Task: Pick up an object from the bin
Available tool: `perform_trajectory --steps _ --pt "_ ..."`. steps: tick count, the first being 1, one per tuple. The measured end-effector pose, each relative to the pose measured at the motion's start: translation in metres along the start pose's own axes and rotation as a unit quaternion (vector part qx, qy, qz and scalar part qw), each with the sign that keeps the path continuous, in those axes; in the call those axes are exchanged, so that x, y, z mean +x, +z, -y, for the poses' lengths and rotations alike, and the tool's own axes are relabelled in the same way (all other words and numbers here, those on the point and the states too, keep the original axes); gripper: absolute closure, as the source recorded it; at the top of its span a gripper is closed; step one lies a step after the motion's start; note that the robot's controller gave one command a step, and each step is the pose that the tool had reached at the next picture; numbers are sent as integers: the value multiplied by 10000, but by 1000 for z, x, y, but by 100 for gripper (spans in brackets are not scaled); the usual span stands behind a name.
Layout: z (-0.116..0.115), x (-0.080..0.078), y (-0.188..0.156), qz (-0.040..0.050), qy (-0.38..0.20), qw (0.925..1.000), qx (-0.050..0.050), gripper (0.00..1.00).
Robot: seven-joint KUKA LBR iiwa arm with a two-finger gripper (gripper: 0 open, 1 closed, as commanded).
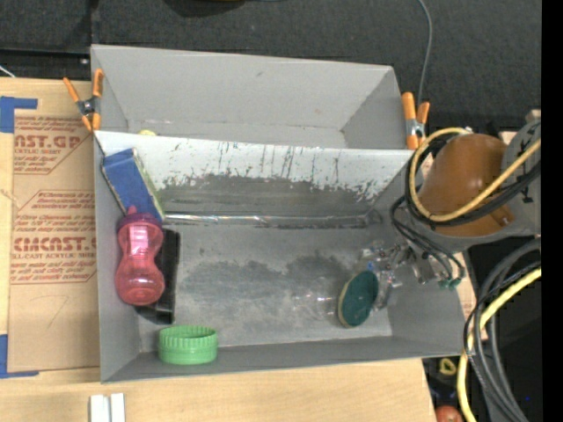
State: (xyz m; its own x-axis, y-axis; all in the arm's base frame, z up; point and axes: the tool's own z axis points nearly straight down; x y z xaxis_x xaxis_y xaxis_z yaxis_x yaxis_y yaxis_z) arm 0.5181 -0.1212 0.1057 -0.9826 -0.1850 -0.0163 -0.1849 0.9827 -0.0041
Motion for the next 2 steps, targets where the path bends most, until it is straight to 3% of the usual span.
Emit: perform_trajectory --steps 1,2 --pt "0 0 0 -1 1 10000 1 100" --pt "-2 0 -16 -64 20 10000 -25 100"
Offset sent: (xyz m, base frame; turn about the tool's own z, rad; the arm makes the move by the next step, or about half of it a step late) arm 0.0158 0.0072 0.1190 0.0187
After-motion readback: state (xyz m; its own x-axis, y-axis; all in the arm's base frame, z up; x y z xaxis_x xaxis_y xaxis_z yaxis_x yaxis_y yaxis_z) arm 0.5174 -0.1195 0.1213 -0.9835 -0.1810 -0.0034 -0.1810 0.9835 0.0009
